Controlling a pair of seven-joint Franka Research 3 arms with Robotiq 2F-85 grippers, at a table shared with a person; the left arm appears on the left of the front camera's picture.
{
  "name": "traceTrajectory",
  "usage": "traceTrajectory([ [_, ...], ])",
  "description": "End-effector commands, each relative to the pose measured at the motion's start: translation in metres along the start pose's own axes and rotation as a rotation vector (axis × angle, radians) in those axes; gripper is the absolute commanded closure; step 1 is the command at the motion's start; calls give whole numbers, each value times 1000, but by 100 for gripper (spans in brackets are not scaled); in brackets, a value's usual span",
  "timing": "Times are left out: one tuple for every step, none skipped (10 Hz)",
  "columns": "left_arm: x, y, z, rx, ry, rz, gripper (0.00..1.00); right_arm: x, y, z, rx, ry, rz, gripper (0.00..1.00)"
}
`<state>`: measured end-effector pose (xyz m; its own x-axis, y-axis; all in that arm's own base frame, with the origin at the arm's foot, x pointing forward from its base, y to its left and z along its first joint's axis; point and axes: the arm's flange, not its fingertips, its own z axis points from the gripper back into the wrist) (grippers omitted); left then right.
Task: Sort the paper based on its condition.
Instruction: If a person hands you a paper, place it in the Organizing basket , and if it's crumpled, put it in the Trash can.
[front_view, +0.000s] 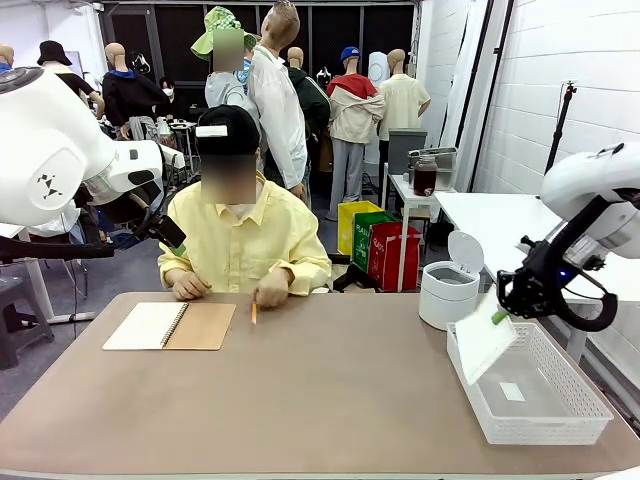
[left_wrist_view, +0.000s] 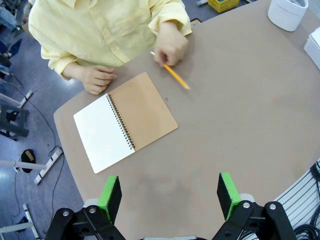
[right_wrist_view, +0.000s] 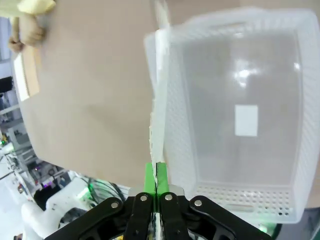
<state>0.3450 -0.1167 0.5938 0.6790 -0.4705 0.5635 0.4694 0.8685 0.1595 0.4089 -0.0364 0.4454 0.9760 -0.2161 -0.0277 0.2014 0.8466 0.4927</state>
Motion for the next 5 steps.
traceTrajectory([
  [0, 0, 1, -4, 6, 1, 0, 0, -18, -4, -66, 54, 12, 100],
  [0, 0, 1, -4, 6, 1, 0, 1, -30, -6, -90, 58, 0, 100],
  [0, 0, 1, -4, 6, 1, 0, 2, -39, -12, -117, 77, -7, 100],
  [0, 0, 1, -4, 6, 1, 0, 4, -49, -18, -176, 94, 0, 100],
  [0, 0, 1, -4, 6, 1, 0, 9, -58, -21, -216, 81, 34, 100],
])
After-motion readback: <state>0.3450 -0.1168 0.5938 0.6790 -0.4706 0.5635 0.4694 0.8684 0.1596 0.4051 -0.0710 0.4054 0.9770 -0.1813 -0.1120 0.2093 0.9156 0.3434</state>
